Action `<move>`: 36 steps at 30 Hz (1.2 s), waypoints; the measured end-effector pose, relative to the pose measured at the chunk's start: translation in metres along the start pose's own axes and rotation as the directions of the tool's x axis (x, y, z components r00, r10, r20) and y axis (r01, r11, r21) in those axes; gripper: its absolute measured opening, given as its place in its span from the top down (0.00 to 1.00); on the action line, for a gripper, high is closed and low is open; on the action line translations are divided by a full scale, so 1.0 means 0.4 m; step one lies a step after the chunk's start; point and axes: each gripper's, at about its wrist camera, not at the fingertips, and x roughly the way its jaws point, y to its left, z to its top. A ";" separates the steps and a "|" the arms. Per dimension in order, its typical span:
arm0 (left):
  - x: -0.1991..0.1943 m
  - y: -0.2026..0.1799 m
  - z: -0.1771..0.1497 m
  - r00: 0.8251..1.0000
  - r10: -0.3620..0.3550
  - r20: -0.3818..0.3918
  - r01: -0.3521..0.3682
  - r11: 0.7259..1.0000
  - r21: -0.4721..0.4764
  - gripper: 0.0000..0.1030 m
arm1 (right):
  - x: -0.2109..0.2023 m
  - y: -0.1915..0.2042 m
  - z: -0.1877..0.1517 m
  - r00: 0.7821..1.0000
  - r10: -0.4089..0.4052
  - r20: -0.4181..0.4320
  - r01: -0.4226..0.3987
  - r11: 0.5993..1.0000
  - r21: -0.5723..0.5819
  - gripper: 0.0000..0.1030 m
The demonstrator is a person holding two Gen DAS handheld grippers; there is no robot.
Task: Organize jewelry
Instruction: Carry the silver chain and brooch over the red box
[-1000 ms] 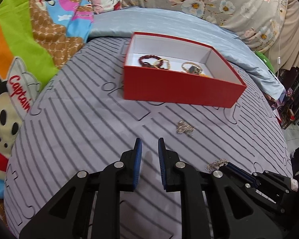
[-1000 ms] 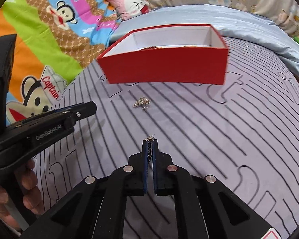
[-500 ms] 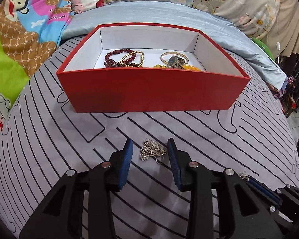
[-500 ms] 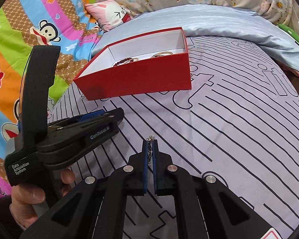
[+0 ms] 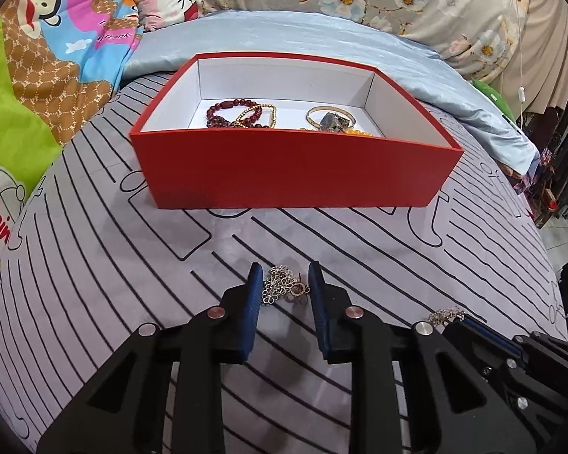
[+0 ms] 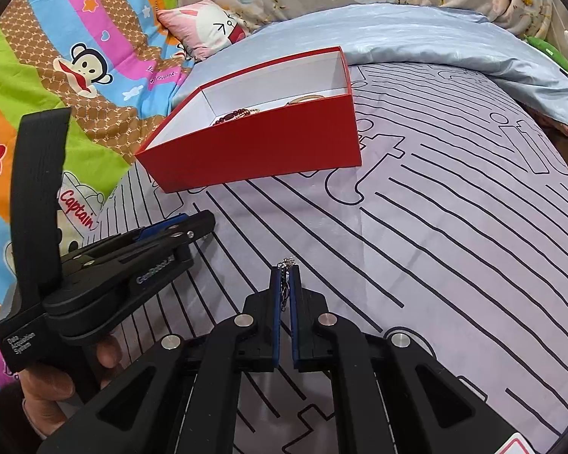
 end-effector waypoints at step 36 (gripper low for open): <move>-0.144 0.088 -0.051 0.999 -0.045 0.010 0.046 0.997 -0.069 0.89 | -0.041 0.035 0.010 0.999 0.030 0.037 -0.029 1.000 -0.006 0.96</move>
